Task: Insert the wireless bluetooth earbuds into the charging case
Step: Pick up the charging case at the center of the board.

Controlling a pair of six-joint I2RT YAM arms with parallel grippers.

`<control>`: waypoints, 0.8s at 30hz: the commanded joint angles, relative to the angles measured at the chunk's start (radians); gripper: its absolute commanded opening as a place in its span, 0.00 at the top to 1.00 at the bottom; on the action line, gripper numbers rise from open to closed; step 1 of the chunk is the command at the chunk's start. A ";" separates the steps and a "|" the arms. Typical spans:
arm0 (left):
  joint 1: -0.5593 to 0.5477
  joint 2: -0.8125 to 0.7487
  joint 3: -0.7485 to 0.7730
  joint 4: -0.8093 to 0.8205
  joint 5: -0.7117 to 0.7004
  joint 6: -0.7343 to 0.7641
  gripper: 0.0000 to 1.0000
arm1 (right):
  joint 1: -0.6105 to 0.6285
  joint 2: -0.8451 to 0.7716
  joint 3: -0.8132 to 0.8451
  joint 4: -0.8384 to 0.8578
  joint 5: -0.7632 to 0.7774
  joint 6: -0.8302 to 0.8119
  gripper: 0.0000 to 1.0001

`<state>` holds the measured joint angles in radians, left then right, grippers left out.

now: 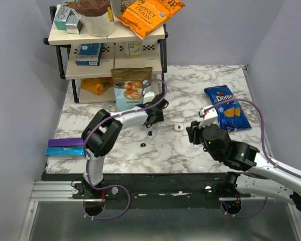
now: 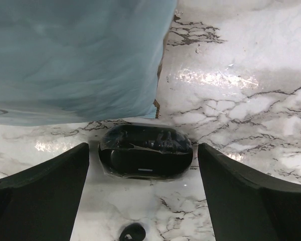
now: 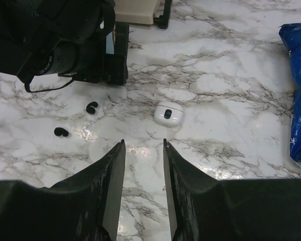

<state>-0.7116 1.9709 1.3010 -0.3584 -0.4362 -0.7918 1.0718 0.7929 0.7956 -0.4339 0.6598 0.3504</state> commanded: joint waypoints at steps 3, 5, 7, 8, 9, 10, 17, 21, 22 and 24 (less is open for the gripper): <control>-0.008 0.065 0.018 -0.094 -0.009 -0.159 0.07 | -0.003 -0.018 -0.025 0.024 0.001 -0.002 0.55; -0.006 0.068 0.020 -0.094 -0.009 -0.165 0.09 | -0.003 -0.023 -0.027 0.026 0.003 -0.005 0.55; -0.008 0.069 0.018 -0.093 -0.010 -0.162 0.10 | -0.003 -0.033 -0.029 0.024 0.006 -0.008 0.55; -0.008 0.069 0.018 -0.091 -0.009 -0.156 0.11 | -0.003 -0.035 -0.030 0.024 0.009 -0.008 0.55; -0.008 0.071 0.020 -0.093 -0.009 -0.152 0.12 | -0.003 -0.037 -0.030 0.024 0.009 -0.008 0.55; -0.008 0.071 0.020 -0.094 -0.009 -0.143 0.13 | -0.001 -0.040 -0.033 0.026 0.009 -0.007 0.55; -0.015 0.085 0.041 -0.123 -0.004 -0.052 0.11 | -0.003 -0.050 -0.036 0.024 0.009 0.001 0.55; -0.020 0.077 0.034 -0.125 -0.006 -0.015 0.09 | -0.003 -0.054 -0.035 0.024 0.009 0.002 0.55; -0.020 0.072 0.031 -0.122 -0.006 -0.009 0.08 | -0.003 -0.055 -0.035 0.026 0.011 0.005 0.55; -0.020 0.069 0.024 -0.120 -0.007 0.005 0.08 | -0.003 -0.050 -0.033 0.024 0.008 0.009 0.55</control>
<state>-0.7265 2.0033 1.3502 -0.4194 -0.4797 -0.8242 1.0718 0.7506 0.7719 -0.4335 0.6601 0.3473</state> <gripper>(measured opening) 0.915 0.445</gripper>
